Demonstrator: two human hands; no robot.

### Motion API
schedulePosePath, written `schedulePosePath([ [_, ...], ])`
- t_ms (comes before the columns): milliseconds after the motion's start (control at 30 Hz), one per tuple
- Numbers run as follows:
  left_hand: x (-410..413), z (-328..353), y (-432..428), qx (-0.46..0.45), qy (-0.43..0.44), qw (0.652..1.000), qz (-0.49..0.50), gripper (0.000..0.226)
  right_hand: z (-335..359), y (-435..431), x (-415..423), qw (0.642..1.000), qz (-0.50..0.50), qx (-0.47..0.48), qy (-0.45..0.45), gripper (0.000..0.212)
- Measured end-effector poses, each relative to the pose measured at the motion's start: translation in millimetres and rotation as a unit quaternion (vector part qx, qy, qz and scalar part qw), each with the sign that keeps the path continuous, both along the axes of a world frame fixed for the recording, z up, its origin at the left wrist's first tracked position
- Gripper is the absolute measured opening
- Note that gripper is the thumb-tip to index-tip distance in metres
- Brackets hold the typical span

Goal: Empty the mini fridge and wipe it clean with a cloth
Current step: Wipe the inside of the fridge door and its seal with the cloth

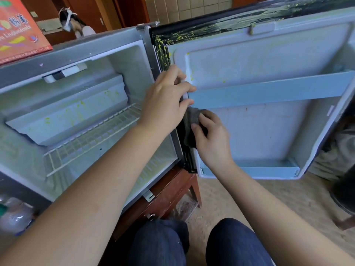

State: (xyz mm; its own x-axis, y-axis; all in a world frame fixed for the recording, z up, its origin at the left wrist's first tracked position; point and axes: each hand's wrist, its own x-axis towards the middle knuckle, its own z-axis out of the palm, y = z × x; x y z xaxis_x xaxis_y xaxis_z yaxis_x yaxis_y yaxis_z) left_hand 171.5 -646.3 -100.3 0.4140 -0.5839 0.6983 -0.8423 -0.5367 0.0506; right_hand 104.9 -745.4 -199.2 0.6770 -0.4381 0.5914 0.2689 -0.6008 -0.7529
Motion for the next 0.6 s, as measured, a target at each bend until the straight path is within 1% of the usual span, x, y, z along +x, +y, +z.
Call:
schedulePosePath([
  [67, -2, -3, -5, -0.005, -0.003, 1.0, 0.01, 0.024, -8, 1, 4, 0.998, -0.037, -0.04, 0.02, 0.013],
  [133, -5, -5, -8, -0.002, -0.01, 1.0, 0.02, 0.023, -28, -1, 4, 0.994, -0.065, -0.067, 0.058, 0.01],
  [167, -5, -6, -10, -0.001, -0.012, 1.0, 0.023, 0.023, -38, -2, 3, 0.992, -0.068, -0.069, 0.087, 0.009],
  [267, -6, -5, -10, 0.001, -0.015, 1.0, 0.025, 0.023, -63, -8, -1, 0.976, -0.049, -0.073, 0.199, 0.021],
  [300, -7, -6, -9, 0.002, -0.015, 1.0, 0.027, 0.023, -67, -10, -4, 0.97, -0.039, -0.07, 0.228, 0.024],
  [333, -7, -5, -9, 0.006, -0.015, 0.999, 0.028, 0.023, -66, -10, -7, 0.969, -0.033, -0.066, 0.237, 0.027],
  [367, -7, -5, -9, 0.011, -0.016, 0.999, 0.028, 0.023, -60, -11, -8, 0.973, -0.025, -0.06, 0.222, 0.028],
  [400, -7, -5, -9, 0.016, -0.018, 0.999, 0.028, 0.023, -48, -10, -8, 0.982, -0.017, -0.049, 0.184, 0.027],
  [500, -9, -4, -9, 0.025, -0.019, 0.999, 0.031, 0.022, -5, -7, 2, 0.999, -0.014, -0.025, 0.032, 0.018],
  [567, -10, -3, -10, 0.03, -0.026, 0.998, 0.039, 0.022, 1, -6, 10, 0.999, -0.031, -0.037, -0.008, 0.007],
  [600, -11, -3, -10, 0.033, -0.031, 0.998, 0.044, 0.021, -6, -4, 13, 0.998, -0.037, -0.043, -0.008, 0.01],
])
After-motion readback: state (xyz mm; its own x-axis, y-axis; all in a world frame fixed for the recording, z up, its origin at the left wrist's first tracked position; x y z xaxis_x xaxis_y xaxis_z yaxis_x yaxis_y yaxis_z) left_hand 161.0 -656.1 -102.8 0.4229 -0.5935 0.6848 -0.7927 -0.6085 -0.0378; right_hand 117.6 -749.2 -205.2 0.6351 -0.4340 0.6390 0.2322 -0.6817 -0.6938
